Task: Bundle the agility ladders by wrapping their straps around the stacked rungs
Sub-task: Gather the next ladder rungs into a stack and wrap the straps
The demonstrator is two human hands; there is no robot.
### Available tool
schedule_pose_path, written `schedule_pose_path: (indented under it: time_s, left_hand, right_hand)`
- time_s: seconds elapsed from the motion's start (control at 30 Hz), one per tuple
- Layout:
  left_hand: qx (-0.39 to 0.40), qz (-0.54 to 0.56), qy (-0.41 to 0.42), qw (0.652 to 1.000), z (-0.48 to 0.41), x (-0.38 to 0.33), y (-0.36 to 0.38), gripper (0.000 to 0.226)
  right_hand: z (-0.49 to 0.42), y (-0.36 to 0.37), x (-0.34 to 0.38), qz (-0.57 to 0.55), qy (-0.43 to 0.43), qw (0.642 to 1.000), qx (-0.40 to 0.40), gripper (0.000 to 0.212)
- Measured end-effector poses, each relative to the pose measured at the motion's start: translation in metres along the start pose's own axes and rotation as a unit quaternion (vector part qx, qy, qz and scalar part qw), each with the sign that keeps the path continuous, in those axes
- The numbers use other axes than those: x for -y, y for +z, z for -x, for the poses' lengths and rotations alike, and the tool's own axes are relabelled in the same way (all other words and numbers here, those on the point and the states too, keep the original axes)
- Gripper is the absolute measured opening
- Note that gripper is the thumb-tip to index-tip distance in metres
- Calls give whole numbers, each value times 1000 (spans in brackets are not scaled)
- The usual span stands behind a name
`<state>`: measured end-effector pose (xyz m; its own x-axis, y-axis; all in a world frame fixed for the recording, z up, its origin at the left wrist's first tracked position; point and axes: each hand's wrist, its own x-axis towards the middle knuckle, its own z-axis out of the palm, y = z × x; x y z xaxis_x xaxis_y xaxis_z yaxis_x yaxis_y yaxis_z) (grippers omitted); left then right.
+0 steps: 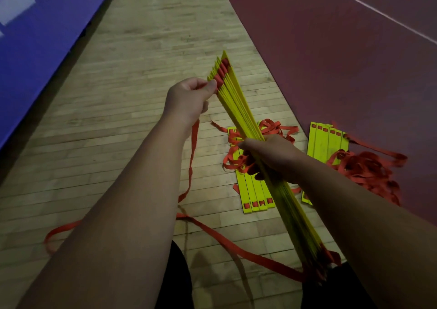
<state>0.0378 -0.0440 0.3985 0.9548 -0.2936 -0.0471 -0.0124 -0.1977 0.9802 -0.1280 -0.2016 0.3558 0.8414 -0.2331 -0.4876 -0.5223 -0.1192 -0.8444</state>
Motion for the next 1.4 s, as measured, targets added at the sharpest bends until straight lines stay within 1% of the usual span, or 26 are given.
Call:
schedule_pose_path:
  time_s: [0.13, 0.23, 0.3, 0.43, 0.5, 0.6, 0.63, 0.73, 0.8, 0.93, 1.0, 1.07, 1.17, 1.23, 1.4]
  left_hand:
    - [57, 0, 2, 998, -3, 1, -8, 19]
    - [43, -22, 2, 999, -3, 1, -10, 21]
    - [22, -59, -1, 998, -2, -1, -9, 18]
    - [13, -112, -5, 994, 2, -5, -4, 17]
    - [13, -114, -12, 993, 5, -7, -1, 14]
    - [25, -80, -36, 996, 6, -8, -1, 17]
    - [17, -57, -55, 997, 5, -9, -2, 18]
    - [5, 91, -137, 986, -2, -4, -2, 23]
    - [17, 139, -166, 976, -2, -2, -2, 21]
    - [55, 133, -150, 978, 3, -1, -6, 13]
    - [65, 142, -129, 979, 2, 0, -6, 18]
    - [54, 146, -115, 981, 1, 3, -5, 19]
    - [28, 155, -117, 981, -2, 7, -4, 17]
    - [23, 158, -118, 980, -1, 8, -3, 19]
    - [5, 153, -121, 981, 5, 8, 3, 19]
  right_hand:
    - [3, 1, 1, -48, 45, 998, 12, 47]
    - [1, 4, 0, -65, 50, 997, 8, 44]
    - [0, 4, 0, -38, 43, 998, -11, 45]
    - [-6, 5, -4, 43, 27, 997, -63, 53]
    - [-7, 5, -7, 83, 21, 993, -81, 54]
    - [-6, 1, -7, 70, 16, 995, -74, 54]
    - [-5, 1, -7, 60, 14, 996, -68, 54]
    - [-5, 0, -7, 38, 5, 998, -43, 57]
    - [-4, 0, -6, 36, -3, 999, -32, 59]
    - [-3, -1, -6, 40, -11, 999, -23, 59]
    - [-3, 0, -5, 33, -7, 999, -18, 58]
    - [-2, 0, -3, 25, -1, 1000, -8, 57]
    - [0, 3, 0, 19, 12, 1000, 18, 53]
    - [1, 4, 1, 18, 16, 999, 26, 52]
    - [2, 2, 1, 1, 21, 999, 40, 56]
